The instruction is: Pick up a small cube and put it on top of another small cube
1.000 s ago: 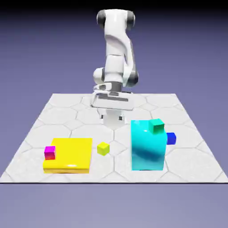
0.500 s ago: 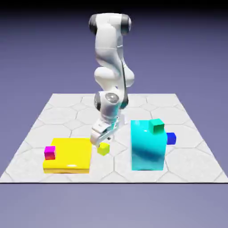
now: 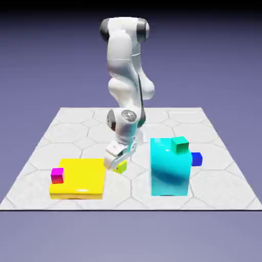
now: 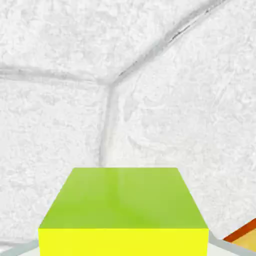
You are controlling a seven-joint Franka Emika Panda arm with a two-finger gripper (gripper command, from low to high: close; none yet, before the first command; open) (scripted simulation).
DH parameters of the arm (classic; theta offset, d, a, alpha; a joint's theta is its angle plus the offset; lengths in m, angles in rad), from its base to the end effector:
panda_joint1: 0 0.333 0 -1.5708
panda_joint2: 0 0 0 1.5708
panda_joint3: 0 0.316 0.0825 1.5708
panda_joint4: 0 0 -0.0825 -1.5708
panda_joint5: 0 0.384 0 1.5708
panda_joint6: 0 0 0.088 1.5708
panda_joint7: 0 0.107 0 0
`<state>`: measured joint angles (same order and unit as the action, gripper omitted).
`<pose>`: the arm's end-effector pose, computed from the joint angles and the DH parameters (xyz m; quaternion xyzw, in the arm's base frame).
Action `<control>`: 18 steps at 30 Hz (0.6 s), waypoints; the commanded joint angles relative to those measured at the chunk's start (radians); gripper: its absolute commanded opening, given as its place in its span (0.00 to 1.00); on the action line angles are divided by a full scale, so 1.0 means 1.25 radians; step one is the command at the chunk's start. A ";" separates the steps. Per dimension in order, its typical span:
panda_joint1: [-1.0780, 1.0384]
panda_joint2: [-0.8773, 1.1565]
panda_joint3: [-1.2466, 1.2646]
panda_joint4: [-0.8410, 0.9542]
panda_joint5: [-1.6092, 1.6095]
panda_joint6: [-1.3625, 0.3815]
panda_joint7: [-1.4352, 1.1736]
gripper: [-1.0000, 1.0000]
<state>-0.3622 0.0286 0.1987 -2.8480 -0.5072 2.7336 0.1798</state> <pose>0.3376 -0.0360 0.1781 0.9921 0.0685 -0.0676 0.0807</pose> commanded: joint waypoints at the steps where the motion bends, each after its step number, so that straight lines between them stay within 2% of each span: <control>1: -0.005 -0.022 0.014 -0.006 0.035 -0.013 -0.026 0.00; 4: -0.011 -0.050 0.032 -0.014 0.078 -0.030 -0.059 0.00; 8: -0.090 0.001 0.050 0.067 -0.055 -0.064 -0.178 0.00; 18: 0.046 0.083 0.213 0.357 -0.265 -0.292 -0.297 0.00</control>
<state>-0.3043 0.1319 0.4652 -2.4016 -0.8364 2.3683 -0.1921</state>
